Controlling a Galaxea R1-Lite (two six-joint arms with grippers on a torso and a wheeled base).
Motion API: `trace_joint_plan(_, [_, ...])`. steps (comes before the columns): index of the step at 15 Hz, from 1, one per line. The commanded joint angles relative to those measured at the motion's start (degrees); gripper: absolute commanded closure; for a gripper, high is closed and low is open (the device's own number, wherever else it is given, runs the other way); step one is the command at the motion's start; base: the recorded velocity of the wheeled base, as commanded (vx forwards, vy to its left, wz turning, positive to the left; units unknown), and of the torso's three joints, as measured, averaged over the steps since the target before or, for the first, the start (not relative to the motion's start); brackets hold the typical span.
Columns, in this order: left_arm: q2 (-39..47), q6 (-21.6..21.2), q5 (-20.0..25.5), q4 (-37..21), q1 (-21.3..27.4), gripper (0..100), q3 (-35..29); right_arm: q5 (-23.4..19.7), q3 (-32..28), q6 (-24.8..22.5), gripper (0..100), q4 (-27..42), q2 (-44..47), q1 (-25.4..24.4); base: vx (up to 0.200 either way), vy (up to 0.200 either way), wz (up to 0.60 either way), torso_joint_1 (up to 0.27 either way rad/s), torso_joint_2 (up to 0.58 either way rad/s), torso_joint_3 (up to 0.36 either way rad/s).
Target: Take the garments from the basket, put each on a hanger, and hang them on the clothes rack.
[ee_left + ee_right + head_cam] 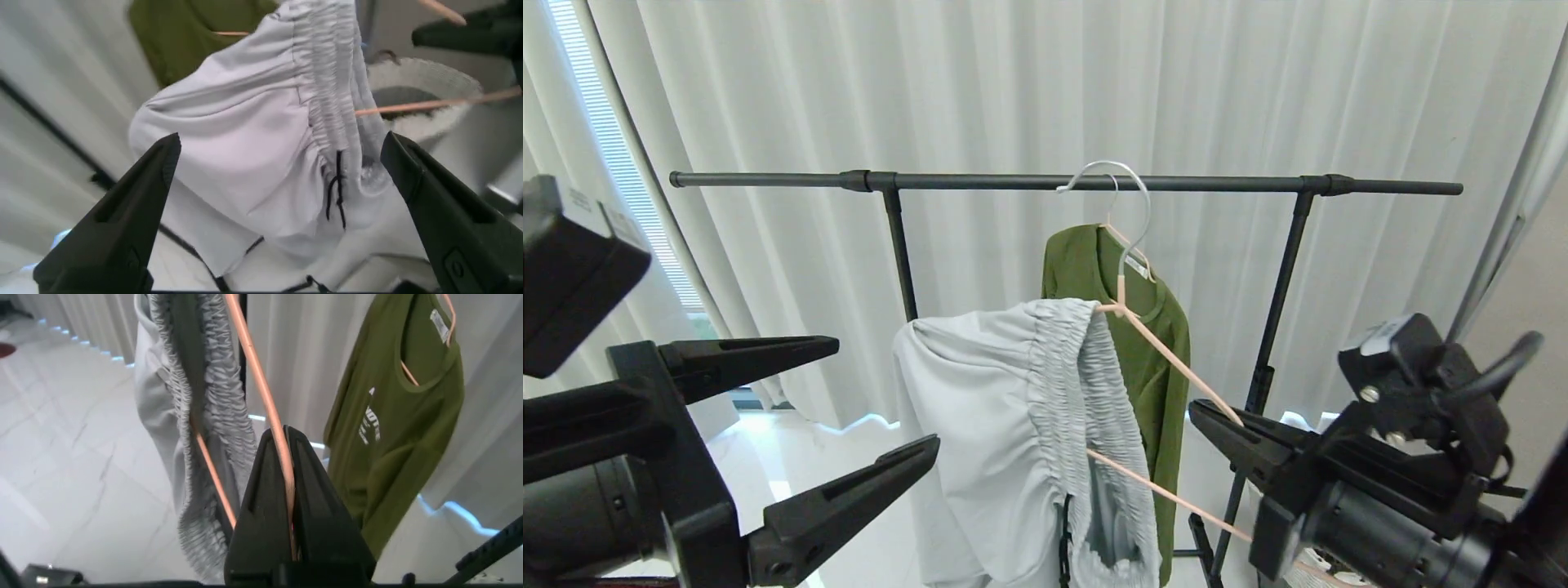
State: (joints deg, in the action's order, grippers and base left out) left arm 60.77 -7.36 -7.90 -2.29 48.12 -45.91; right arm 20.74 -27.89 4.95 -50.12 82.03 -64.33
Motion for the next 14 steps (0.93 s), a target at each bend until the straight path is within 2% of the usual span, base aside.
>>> trace_joint_plan(1, [0.31,-0.37,2.8,0.01,-2.33,0,1.35,-1.4,4.78,-1.17,100,-0.07,-6.97,-0.36,0.0,0.0,0.0,0.0,0.0,0.0])
trace_joint_plan(4, [1.98,-3.27,9.83,0.01,-3.56,0,1.17,-1.93,8.82,-2.49,100,-0.07,-11.28,-3.87,0.0,0.0,0.0,0.0,0.0,0.0])
trace_joint_plan(6, [4.27,-5.12,11.5,0.09,-3.2,0,1.26,-1.93,13.04,-4.07,100,-0.07,-13.92,-6.42,0.0,0.0,0.0,0.0,0.0,0.0])
trace_joint_plan(9, [6.82,-6.44,12.03,0.09,1.1,0,1.44,-1.84,16.29,-4.77,100,-0.07,-16.73,-10.73,0.0,0.0,0.0,0.0,0.0,0.0])
trace_joint_plan(11, [7.43,-6.44,14.67,0.09,5.58,0,1.7,-1.84,16.64,-5.04,100,-0.07,-17.34,-13.37,0.0,0.0,0.0,0.0,0.0,0.0])
trace_joint_plan(14, [8.93,-6.61,17.74,0.09,8.84,0,2.84,-1.93,17.52,-6.53,100,-0.07,-18.22,-15.74,0.0,0.0,0.0,0.0,0.0,0.0])
